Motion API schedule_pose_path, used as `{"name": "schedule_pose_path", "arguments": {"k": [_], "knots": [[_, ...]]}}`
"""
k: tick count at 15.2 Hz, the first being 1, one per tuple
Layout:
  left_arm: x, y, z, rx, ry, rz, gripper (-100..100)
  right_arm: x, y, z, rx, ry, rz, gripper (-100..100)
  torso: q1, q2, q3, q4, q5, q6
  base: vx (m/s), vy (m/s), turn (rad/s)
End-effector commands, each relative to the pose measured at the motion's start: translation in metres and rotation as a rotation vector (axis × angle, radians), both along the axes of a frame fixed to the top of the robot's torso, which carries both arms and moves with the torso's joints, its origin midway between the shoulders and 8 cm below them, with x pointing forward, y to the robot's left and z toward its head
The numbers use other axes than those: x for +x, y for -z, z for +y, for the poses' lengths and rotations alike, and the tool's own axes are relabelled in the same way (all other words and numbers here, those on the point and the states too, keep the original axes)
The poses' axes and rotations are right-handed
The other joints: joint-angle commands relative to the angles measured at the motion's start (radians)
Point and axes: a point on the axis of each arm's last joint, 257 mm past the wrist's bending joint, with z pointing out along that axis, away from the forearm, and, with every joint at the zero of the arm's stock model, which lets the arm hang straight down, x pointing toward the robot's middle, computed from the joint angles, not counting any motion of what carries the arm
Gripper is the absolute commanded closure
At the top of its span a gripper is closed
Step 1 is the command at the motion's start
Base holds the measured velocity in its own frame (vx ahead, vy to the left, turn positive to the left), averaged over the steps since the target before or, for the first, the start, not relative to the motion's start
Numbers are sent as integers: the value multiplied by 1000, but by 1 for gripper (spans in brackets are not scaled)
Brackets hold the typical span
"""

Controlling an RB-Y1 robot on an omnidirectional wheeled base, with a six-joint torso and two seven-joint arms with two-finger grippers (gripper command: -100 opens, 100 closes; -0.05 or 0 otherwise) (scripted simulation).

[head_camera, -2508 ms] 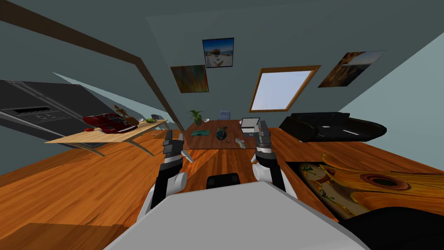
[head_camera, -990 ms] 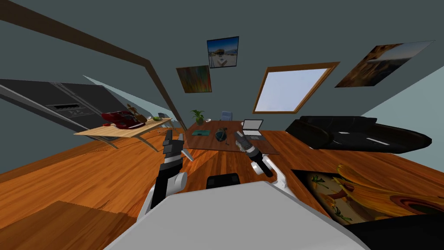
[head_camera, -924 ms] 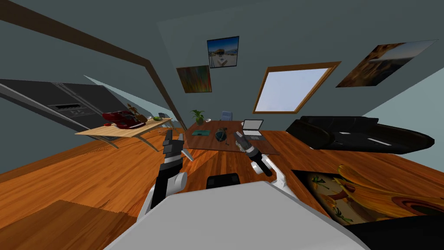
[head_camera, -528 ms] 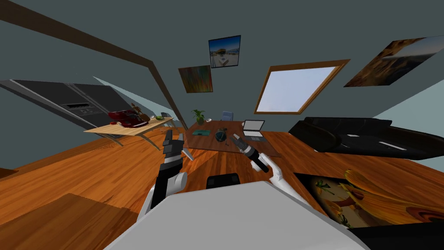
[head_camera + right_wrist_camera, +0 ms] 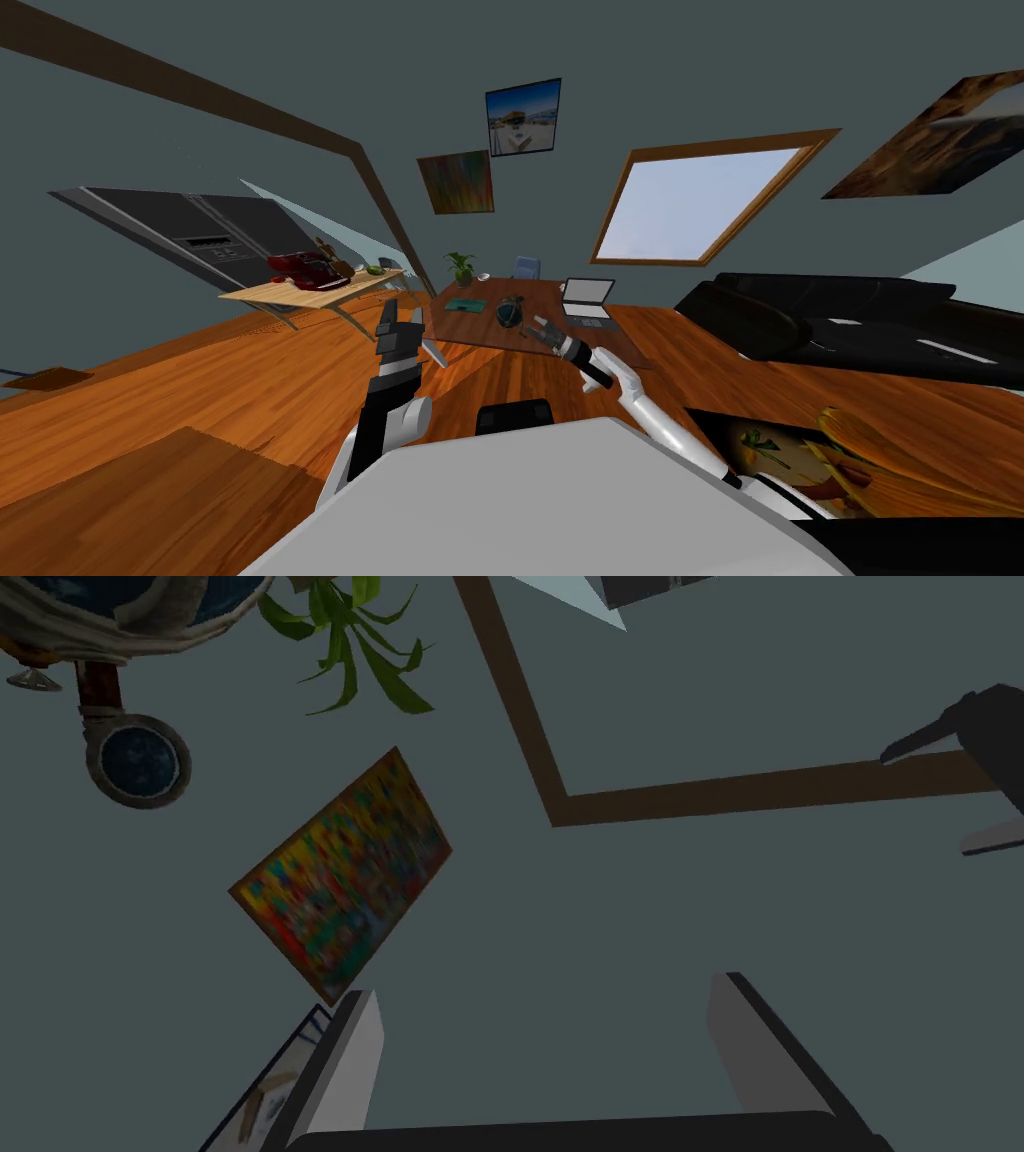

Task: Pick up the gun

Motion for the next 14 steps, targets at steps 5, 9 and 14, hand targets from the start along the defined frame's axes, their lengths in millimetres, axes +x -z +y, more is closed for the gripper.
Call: {"name": "schedule_pose_path", "arguments": {"k": [5, 9, 14], "knots": [[0, 0, 0, 0, 0, 0, 0, 6, 56, -7, -206, -64, 30, -100, -1, 0, 0, 0, 0, 0, 16, -56, 83], [0, 0, 0, 0, 0, 0, 0, 11, 89, -17, -349, -120, 43, -100, 0, 0, 0, 0, 0, 0, 15, -45, 84], [0, 0, 0, 0, 0, 0, 0, 12, 126, -36, -468, -136, 79, -100, 0, 0, 0, 0, 0, 0, 12, -47, 63]]}}
